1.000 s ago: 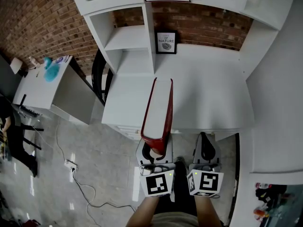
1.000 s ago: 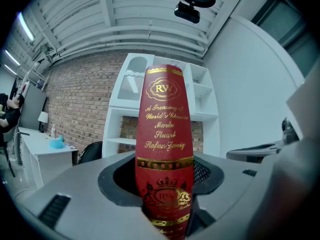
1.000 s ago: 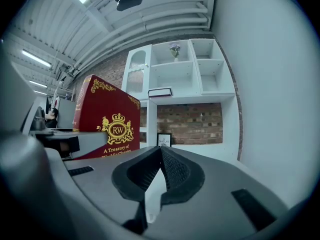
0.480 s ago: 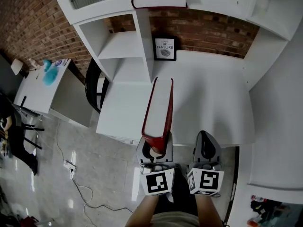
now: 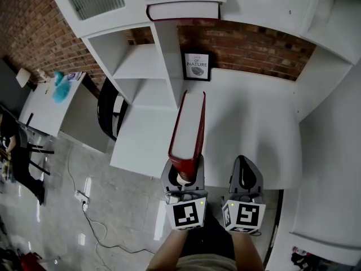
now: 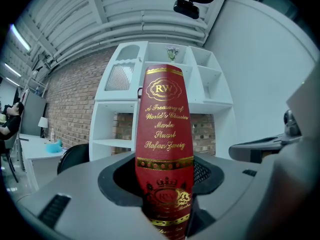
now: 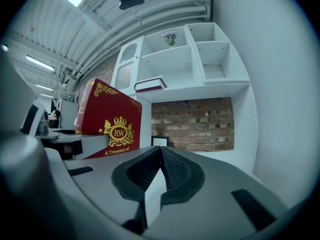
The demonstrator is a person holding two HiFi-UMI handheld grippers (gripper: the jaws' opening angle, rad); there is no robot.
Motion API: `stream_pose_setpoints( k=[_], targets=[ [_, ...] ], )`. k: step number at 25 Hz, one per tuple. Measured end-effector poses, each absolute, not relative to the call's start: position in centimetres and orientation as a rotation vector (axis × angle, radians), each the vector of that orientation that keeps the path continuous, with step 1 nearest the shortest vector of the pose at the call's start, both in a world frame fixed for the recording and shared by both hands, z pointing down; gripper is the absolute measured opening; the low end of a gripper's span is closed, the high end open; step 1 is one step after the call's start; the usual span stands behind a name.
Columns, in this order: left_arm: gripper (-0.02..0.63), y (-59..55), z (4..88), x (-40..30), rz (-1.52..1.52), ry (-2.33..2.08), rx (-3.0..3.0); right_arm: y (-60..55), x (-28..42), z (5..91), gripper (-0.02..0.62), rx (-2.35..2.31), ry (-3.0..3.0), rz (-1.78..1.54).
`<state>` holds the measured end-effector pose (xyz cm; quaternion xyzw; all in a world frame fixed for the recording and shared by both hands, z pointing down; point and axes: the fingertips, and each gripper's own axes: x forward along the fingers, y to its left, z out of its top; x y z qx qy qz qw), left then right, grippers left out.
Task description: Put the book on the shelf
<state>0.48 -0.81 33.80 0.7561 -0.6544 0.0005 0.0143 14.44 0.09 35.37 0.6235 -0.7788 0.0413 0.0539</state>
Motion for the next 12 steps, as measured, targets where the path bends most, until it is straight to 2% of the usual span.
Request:
stream_pose_setpoints(
  k=[12],
  targets=[
    [0.244, -4.1, 34.1, 1.4, -0.003, -2.023, 2.343, -3.0, 15.0, 35.9, 0.015, 1.908, -2.366, 0.169]
  ],
)
